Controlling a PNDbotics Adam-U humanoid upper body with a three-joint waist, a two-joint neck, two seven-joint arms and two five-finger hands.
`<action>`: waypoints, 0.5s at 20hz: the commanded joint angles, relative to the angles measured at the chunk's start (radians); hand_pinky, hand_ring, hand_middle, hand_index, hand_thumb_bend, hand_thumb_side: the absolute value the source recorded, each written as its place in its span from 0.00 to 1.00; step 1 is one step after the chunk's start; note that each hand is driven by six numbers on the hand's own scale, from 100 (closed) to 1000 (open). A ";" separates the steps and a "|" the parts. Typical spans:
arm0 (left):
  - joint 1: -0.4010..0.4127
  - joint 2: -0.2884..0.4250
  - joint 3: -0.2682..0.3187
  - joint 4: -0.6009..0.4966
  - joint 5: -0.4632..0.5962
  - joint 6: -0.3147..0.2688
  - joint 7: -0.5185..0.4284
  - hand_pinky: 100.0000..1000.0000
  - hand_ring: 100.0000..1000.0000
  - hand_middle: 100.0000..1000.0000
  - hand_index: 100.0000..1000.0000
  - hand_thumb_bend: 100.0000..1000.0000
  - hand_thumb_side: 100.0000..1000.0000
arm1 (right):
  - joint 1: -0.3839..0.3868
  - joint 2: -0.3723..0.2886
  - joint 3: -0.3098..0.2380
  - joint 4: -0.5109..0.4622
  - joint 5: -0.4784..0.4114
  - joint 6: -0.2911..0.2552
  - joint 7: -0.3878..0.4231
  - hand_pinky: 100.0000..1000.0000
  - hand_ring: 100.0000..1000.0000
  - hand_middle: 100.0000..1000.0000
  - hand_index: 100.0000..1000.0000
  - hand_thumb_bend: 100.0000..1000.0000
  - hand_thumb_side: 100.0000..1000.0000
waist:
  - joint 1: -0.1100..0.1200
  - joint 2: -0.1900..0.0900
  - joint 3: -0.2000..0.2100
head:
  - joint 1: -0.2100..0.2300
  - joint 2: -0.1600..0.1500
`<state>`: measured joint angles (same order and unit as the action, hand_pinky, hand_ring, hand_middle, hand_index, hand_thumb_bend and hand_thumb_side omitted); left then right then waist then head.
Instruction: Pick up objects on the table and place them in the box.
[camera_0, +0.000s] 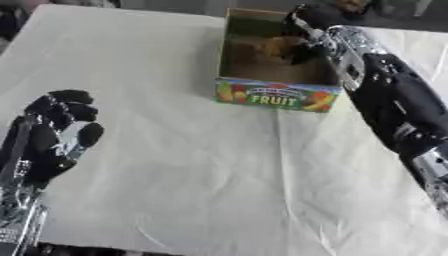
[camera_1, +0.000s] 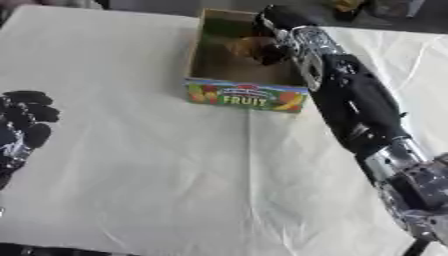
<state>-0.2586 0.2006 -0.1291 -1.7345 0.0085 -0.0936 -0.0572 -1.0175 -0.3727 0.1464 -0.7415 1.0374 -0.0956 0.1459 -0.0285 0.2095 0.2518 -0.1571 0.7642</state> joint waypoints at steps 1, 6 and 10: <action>-0.012 -0.001 -0.003 -0.023 0.004 -0.002 -0.009 0.60 0.56 0.55 0.66 0.78 0.42 | -0.017 0.000 -0.020 0.027 0.018 -0.007 -0.035 0.50 0.45 0.41 0.55 0.15 0.00 | 0.006 -0.021 0.002 | -0.006 0.006; -0.013 -0.004 -0.007 -0.024 0.005 -0.002 -0.015 0.60 0.56 0.55 0.66 0.78 0.42 | -0.001 0.029 -0.025 0.070 0.034 -0.011 -0.052 0.51 0.46 0.43 0.58 0.16 0.00 | 0.010 -0.022 0.007 | -0.007 0.006; -0.013 -0.005 -0.007 -0.024 0.004 -0.002 -0.017 0.60 0.56 0.55 0.66 0.78 0.42 | 0.002 0.038 -0.026 0.085 0.036 -0.020 -0.044 0.53 0.50 0.48 0.66 0.20 0.00 | 0.009 -0.023 0.006 | -0.007 0.006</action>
<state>-0.2586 0.1927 -0.1372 -1.7346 0.0094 -0.0947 -0.0712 -0.9991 -0.3275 0.1275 -0.6556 1.0643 -0.1114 0.1022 -0.0236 0.2035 0.2585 -0.1615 0.7642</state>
